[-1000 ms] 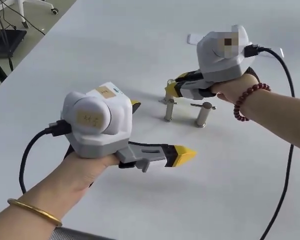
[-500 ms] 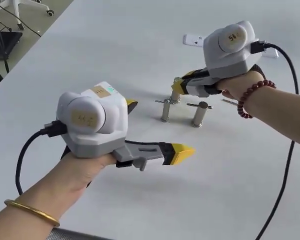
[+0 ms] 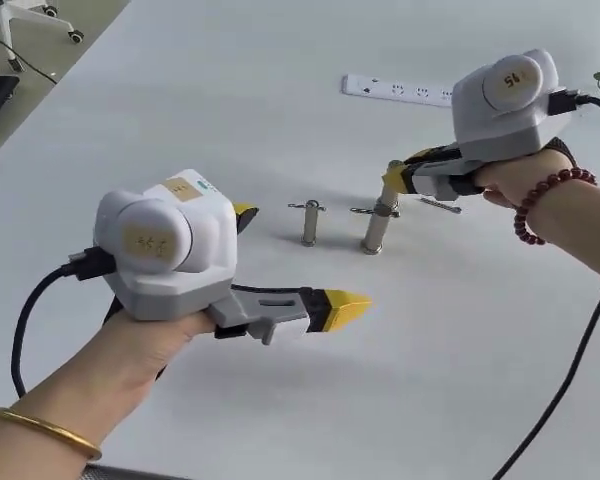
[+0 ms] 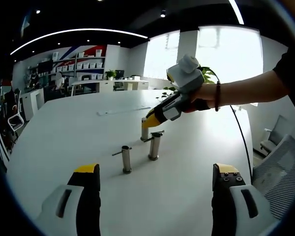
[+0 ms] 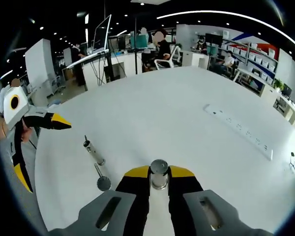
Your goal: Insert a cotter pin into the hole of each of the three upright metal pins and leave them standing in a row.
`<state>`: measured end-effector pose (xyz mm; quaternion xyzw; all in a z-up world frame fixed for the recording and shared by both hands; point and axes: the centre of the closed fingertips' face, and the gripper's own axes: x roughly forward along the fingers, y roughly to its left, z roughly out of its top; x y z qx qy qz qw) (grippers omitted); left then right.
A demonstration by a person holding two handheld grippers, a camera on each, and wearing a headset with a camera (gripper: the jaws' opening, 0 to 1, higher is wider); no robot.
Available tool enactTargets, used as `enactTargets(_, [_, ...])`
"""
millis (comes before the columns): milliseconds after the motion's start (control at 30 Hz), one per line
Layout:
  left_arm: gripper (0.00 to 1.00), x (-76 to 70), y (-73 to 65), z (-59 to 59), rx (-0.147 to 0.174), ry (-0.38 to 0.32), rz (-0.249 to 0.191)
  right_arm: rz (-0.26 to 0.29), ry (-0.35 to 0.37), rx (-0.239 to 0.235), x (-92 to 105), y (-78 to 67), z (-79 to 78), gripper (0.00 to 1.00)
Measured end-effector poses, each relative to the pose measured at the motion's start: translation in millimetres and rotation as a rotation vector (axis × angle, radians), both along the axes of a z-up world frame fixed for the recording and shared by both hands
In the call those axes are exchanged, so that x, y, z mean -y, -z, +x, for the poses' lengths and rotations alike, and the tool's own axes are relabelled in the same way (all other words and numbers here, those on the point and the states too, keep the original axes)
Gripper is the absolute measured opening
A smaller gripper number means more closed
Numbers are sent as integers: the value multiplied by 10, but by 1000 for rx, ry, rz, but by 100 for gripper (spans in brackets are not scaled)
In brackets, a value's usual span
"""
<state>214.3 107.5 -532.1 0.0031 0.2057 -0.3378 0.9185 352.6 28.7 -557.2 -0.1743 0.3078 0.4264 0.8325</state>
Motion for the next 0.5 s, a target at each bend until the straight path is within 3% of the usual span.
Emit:
enactTargets(200, [95,-4,-3,-2,1,3,5,-4,42,-1,238,-9,17,7])
enactTargets(500, [94,-44,-19,18,7,-9,10,-16,80,-3,459,-45,-143,7])
